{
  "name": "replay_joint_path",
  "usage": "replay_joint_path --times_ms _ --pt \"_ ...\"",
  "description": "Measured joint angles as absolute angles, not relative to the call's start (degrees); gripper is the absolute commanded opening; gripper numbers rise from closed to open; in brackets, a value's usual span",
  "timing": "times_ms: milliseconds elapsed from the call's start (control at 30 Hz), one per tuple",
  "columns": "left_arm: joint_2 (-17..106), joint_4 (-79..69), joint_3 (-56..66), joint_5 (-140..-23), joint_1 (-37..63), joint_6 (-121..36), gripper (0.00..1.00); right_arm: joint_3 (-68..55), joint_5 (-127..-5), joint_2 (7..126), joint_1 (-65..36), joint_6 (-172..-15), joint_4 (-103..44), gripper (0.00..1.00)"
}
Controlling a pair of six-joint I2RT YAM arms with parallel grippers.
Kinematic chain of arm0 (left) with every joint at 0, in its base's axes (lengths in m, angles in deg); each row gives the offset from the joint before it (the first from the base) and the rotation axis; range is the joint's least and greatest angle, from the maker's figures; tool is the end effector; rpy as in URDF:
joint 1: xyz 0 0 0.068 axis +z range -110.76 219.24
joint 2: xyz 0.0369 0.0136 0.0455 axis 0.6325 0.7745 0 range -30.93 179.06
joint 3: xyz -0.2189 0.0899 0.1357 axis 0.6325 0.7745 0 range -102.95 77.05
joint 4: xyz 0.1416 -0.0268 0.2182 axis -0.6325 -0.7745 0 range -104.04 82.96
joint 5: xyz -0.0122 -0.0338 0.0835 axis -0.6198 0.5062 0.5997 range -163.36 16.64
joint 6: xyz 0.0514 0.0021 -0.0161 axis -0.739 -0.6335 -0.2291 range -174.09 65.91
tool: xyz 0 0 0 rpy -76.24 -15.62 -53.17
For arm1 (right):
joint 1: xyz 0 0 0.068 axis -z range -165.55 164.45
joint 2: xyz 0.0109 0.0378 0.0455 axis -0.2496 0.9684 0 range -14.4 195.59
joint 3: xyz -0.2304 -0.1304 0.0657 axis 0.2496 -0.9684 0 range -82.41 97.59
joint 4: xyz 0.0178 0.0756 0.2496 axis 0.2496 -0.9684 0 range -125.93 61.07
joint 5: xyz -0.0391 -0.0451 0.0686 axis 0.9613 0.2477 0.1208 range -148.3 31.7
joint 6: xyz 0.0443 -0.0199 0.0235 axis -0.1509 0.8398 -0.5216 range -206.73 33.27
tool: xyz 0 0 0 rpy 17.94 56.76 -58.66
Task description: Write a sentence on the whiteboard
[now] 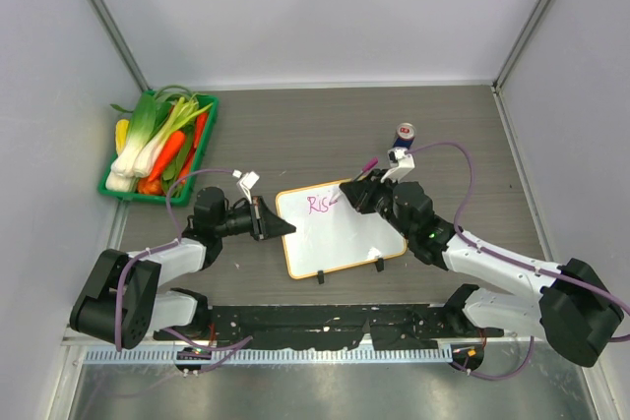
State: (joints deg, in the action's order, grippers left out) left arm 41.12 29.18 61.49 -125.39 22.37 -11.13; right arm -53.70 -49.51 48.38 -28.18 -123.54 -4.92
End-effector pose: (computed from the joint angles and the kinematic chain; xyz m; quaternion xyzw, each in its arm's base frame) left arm 0.1966 -0.0890 0.1603 0.0777 0.7750 -0.5681 0.2658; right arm 0.1828 0.1608 0.2416 0.0104 0.7657 0.3640 0.5301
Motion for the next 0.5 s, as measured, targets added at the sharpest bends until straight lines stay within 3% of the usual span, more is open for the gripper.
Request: replay_joint_path --times_ms 500 --pt "41.12 29.14 61.49 -125.37 22.37 -11.13 0.00 -53.94 -50.47 47.96 -28.18 -123.44 -6.32 0.01"
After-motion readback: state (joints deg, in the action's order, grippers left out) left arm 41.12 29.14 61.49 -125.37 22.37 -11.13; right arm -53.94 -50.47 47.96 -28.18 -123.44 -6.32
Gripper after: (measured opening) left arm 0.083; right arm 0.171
